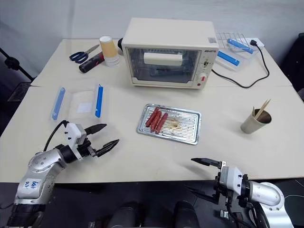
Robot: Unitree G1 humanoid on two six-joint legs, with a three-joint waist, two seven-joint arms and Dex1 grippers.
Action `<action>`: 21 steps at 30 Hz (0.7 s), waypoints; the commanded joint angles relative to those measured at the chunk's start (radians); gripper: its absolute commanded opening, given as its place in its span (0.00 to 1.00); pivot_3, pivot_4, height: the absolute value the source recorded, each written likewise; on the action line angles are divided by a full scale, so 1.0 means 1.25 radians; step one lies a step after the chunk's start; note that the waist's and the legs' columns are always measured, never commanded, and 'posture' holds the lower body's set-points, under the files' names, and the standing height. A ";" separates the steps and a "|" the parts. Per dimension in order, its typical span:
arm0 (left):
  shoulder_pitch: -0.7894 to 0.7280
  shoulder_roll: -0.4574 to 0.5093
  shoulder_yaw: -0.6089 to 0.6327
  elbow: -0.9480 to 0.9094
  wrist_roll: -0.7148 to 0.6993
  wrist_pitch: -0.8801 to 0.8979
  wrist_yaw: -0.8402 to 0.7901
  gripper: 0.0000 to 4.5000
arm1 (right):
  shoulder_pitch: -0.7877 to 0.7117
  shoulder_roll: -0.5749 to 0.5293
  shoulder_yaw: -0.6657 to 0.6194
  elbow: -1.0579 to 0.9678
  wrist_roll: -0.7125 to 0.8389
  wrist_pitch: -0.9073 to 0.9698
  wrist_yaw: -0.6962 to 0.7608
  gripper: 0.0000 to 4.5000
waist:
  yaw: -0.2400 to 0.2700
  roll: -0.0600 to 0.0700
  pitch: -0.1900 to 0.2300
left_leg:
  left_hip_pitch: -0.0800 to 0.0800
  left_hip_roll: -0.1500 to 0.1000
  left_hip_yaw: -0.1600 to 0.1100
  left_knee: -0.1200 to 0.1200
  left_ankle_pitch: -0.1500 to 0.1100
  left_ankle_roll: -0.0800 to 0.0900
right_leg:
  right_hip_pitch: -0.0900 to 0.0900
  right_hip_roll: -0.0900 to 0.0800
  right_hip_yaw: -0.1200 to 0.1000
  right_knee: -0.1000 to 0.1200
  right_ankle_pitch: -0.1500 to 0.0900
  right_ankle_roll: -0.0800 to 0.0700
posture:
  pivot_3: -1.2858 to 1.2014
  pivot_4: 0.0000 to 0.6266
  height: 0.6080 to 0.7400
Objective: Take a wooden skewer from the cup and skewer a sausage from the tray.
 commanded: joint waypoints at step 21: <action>-0.117 0.112 -0.041 -0.153 -0.259 0.186 -0.294 0.99 | 0.102 -0.088 -0.441 0.075 0.084 0.032 -0.125 1.00 | -0.008 0.000 0.000 | 0.004 0.001 0.002 -0.002 0.000 -0.001 | 0.002 0.002 0.004 -0.002 -0.001 -0.001 | 0.52 0.24 1.00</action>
